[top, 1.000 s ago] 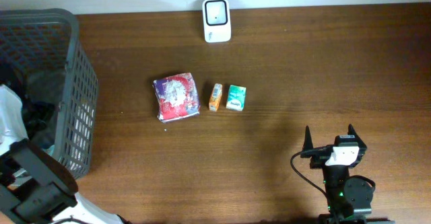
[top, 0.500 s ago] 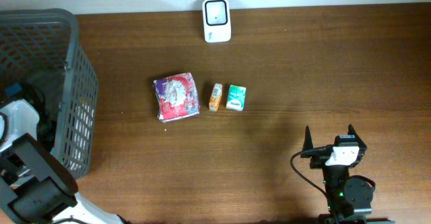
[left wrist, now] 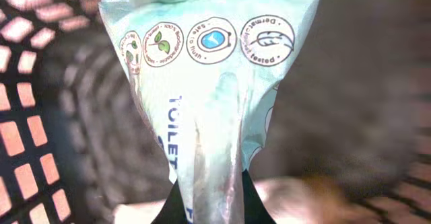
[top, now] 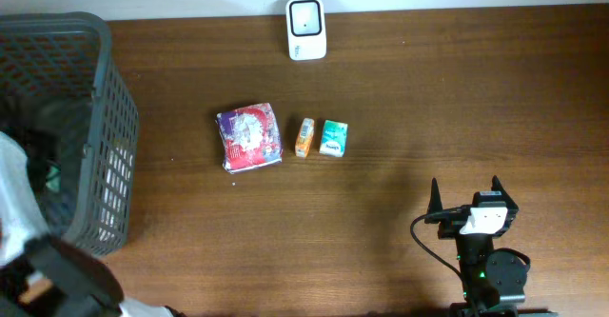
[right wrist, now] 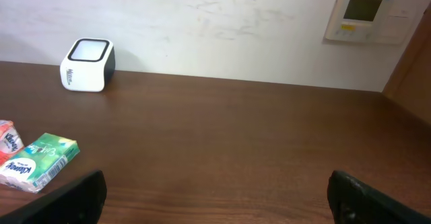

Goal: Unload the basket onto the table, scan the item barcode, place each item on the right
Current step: 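Reach into the basket and grasp the green wipes pack, then hold the wipes pack barcode up to the scanner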

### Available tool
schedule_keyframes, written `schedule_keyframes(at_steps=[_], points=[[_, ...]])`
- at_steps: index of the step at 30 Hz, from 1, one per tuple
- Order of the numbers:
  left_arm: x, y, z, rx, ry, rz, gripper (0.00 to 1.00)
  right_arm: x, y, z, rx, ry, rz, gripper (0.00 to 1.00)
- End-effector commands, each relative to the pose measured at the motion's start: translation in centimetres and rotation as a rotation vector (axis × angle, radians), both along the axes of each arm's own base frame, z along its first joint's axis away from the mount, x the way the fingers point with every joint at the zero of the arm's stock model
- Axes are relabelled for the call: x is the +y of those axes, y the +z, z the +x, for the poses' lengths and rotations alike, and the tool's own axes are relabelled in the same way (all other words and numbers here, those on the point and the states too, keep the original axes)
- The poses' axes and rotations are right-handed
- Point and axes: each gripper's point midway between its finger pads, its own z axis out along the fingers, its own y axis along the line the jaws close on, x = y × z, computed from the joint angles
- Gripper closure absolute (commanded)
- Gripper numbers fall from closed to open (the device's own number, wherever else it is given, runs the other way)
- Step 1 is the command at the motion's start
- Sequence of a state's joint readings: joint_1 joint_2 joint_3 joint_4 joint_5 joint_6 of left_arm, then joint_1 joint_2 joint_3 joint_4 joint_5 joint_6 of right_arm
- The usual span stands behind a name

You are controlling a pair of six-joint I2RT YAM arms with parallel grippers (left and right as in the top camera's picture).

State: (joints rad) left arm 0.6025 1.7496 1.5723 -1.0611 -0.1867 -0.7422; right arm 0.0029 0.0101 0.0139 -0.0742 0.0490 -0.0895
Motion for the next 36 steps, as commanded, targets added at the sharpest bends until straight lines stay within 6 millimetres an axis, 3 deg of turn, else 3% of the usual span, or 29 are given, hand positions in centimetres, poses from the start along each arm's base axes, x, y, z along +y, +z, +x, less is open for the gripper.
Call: schedule_keyframes(at_steps=[1,2,5,6,9,12,13,14,17,18,19,21,23,32,35,36], points=[[-1.9,10.2,1.3,-0.304,-0.062,0.052,1.0,-0.2,-0.3,0.0,0.003,-0.01,-0.005,0.01],[-2.9,13.4,1.3,-0.401,-0.092,0.072,1.0,-0.2,-0.3,0.0,0.003,-0.01,-0.005,0.02],[-5.7,19.3,1.4,-0.608,-0.187,0.098,1.0,-0.2,-0.3,0.0,0.003,-0.01,-0.005,0.02],[-7.9,21.5,1.6,-0.688,-0.26,0.09,1.0,-0.2,-0.3,0.0,0.003,-0.01,-0.005,0.02],[-13.6,24.3,2.9,-0.788,-0.475,0.071,1.0,-0.2,-0.3,0.0,0.003,-0.01,-0.005,0.02],[-19.6,25.0,5.2,-0.809,-0.722,0.082,1.0,-0.2,-0.3,0.0,0.003,-0.01,-0.005,0.01],[-22.4,24.8,6.2,-0.807,-0.836,0.081,1.0,-0.2,-0.3,0.0,0.003,-0.01,-0.005,0.02],[-25.5,24.1,7.3,-0.796,-0.941,0.059,1.0,-0.2,-0.3,0.0,0.003,-0.01,-0.005,0.02],[-31.6,21.6,9.0,-0.751,-1.085,-0.034,1.0,-0.2,-0.3,0.0,0.003,-0.01,-0.005,0.02],[-34.9,19.9,9.7,-0.72,-1.158,-0.081,1.0,-0.2,-0.3,0.0,0.003,-0.01,-0.005,0.01],[-36.4,19.0,10.0,-0.698,-1.19,-0.102,1.0,-0.2,-0.3,0.0,0.003,-0.01,-0.005,0.01],[-42.2,15.2,10.6,-0.618,-1.303,-0.167,1.0,-0.2,-0.3,0.0,0.003,-0.01,-0.005,0.01],[-46.5,12.1,10.8,-0.556,-1.384,-0.194,1.0,-0.2,-0.3,0.0,0.003,-0.01,-0.005,0.02],[-59.0,-0.9,9.0,-0.327,-1.575,-0.188,0.98,-0.2,-0.3,0.0,0.003,-0.01,-0.005,0.02],[-62.5,-5.1,8.3,-0.297,-1.633,-0.198,0.96,-0.2,-0.3,0.0,0.003,-0.01,-0.005,0.02],[-62.8,-5.9,8.3,-0.289,-1.634,-0.186,0.96,-0.2,-0.3,0.0,0.003,-0.01,-0.005,0.02]])
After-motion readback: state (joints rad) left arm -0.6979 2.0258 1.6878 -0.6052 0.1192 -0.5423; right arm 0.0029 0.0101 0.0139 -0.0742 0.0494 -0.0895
